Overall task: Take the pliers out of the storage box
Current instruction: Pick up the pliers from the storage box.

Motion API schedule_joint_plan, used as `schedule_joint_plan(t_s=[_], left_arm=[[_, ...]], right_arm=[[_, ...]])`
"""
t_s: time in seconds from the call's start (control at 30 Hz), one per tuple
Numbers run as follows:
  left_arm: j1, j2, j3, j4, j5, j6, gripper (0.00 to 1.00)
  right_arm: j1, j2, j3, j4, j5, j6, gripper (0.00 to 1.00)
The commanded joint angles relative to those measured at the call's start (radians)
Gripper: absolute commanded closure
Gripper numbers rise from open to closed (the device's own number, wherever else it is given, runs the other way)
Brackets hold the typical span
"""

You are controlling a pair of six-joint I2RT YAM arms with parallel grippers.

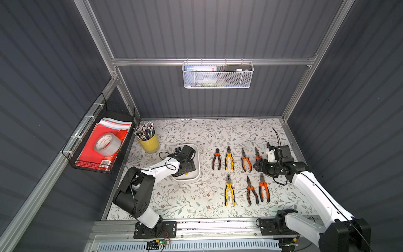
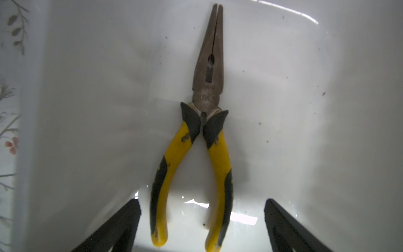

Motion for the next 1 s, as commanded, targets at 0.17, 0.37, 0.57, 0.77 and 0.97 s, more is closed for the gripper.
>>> schedule_joint_plan(t_s=[0.17, 0.37, 0.57, 0.77, 0.97], left_arm=[[0.003, 0.050, -0.033, 0.040, 0.038, 0.022, 0.14], [0.005, 0.066, -0.051, 0.061, 0.060, 0.032, 0.24], [0.004, 0.081, -0.056, 0.089, 0.066, 0.039, 0.52], [0.005, 0.061, -0.054, 0.096, 0.043, 0.038, 0.75], [0.004, -0.048, -0.015, 0.073, 0.005, 0.017, 0.85]], right_arm=[[0.007, -0.001, -0.012, 0.004, -0.004, -0.013, 0.35], [0.008, 0.000, -0.012, 0.004, -0.005, -0.013, 0.35], [0.008, 0.003, -0.012, 0.004, -0.003, -0.012, 0.35], [0.010, 0.004, -0.012, 0.004, -0.004, -0.011, 0.36], [0.011, 0.005, -0.012, 0.004, -0.004, -0.011, 0.36]])
